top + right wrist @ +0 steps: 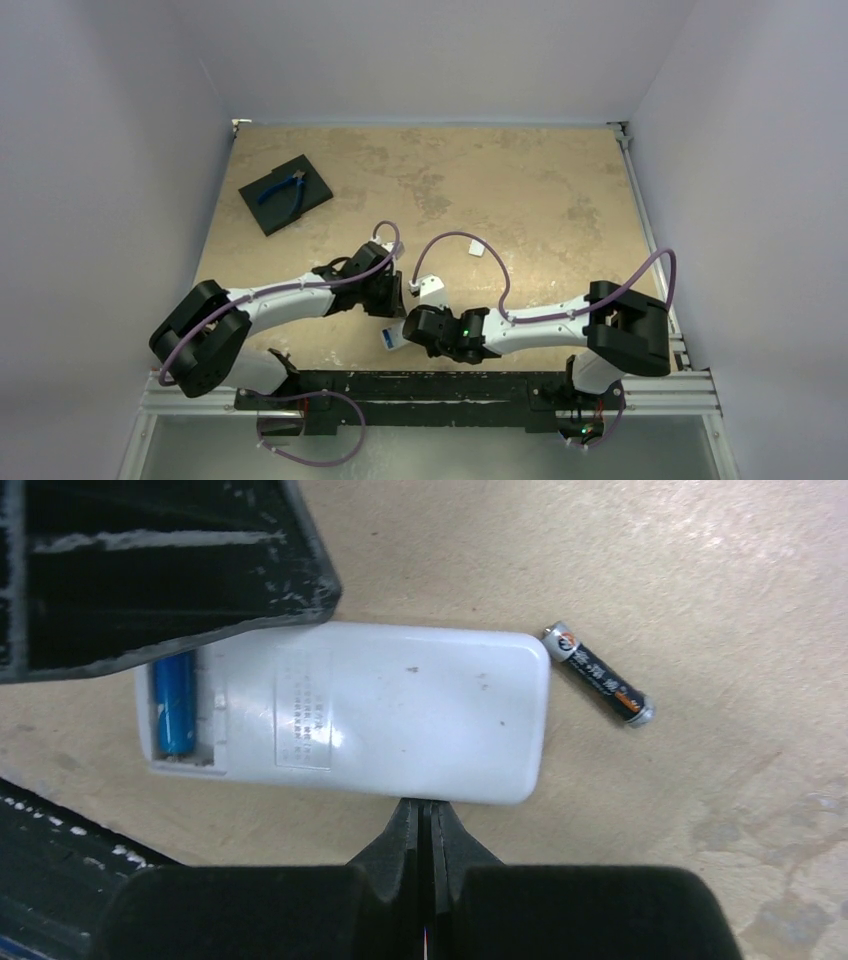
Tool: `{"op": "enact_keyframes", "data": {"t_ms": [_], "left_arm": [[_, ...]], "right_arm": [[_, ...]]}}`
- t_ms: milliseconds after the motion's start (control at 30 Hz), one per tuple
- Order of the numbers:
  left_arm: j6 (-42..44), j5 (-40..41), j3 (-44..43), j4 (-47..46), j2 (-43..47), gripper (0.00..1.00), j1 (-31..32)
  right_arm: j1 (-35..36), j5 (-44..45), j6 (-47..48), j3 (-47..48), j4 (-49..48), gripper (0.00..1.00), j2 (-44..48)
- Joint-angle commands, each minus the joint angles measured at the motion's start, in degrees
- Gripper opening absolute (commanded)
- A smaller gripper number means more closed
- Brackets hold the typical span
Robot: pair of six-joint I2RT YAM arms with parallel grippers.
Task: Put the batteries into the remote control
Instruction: Adjust the remote control at the center of the board.
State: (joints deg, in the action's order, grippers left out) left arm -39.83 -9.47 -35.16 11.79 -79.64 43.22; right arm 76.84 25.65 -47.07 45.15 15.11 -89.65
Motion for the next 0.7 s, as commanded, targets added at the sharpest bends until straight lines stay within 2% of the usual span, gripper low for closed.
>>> {"op": "enact_keyframes", "data": {"t_ms": [0,667], "left_arm": [[-0.6,0.4,1.2,0.3,2.5,0.20,0.2],[-1.7,2.5,4.9,3.4,8.6,0.20,0.3]], "right_arm": [[-0.9,4.3,1.6,2.6,1.7,0.00,-0.6],[-4.6,2.5,6.6,6.7,-0.4,0.00,-4.7]]}}
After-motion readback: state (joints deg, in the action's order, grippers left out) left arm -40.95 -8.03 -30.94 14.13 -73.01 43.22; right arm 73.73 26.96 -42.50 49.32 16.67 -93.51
